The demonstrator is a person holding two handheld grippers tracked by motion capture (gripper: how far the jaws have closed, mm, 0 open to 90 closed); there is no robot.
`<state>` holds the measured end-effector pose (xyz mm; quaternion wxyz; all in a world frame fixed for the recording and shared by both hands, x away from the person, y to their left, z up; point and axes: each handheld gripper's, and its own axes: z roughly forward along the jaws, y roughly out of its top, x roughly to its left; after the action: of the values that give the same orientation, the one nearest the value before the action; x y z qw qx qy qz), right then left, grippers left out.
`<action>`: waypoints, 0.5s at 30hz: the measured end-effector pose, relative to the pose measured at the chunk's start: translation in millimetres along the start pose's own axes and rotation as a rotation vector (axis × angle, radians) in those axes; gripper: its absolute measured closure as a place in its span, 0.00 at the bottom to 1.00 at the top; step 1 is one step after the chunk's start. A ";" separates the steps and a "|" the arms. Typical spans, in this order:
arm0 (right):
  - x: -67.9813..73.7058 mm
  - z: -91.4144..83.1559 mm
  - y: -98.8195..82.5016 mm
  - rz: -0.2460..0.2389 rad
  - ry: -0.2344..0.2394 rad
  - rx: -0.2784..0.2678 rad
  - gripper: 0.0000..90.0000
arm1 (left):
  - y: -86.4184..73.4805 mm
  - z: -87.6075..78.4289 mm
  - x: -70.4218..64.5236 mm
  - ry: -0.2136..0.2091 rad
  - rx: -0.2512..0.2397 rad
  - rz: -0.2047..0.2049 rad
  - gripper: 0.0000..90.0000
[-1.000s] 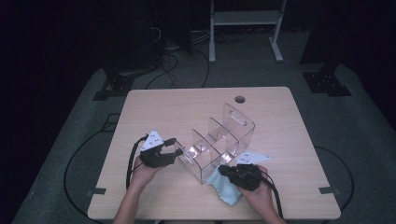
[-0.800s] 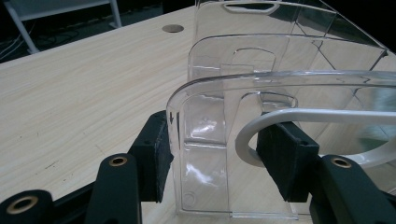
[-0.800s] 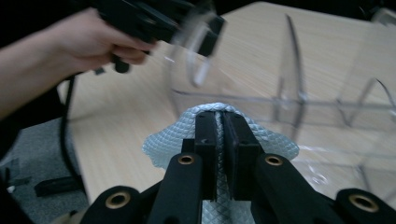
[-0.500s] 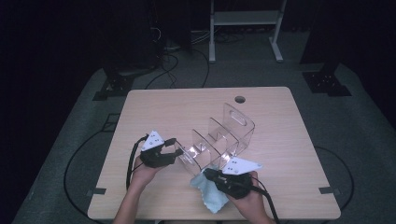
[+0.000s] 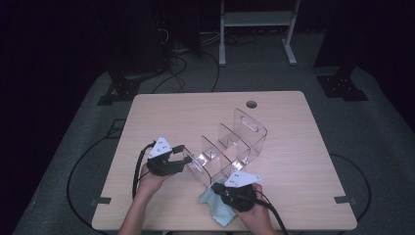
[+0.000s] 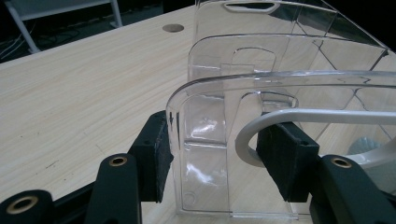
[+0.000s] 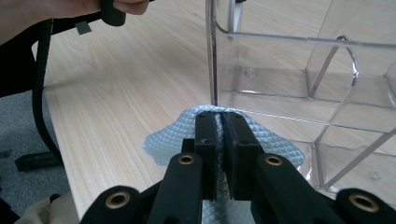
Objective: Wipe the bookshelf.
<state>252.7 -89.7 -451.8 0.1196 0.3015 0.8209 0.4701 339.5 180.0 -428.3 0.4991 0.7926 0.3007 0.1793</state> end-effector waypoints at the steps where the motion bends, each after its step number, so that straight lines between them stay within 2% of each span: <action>1: -0.4 0.2 -0.6 0.001 0.000 0.000 0.93 | 0.1 0.0 -0.1 0.001 0.003 0.006 0.51; 6: -0.8 12.0 -9.8 0.012 0.001 0.033 0.93 | -0.3 0.1 0.1 0.003 -0.003 0.001 0.51; 11: -5.9 23.1 -20.1 0.050 0.021 0.082 0.93 | -0.1 0.2 0.0 0.003 -0.004 -0.001 0.51; 13: -5.6 20.9 -18.2 0.051 0.022 0.072 0.93 | -0.1 0.2 0.1 0.003 -0.003 0.000 0.51; 15: -4.3 15.0 -13.6 0.045 0.022 0.039 0.93 | -0.1 0.2 0.1 0.003 -0.003 0.001 0.51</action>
<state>258.1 -86.8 -471.6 0.0941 0.3172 0.8241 0.4598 339.7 179.9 -428.5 0.4998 0.7917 0.3009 0.1811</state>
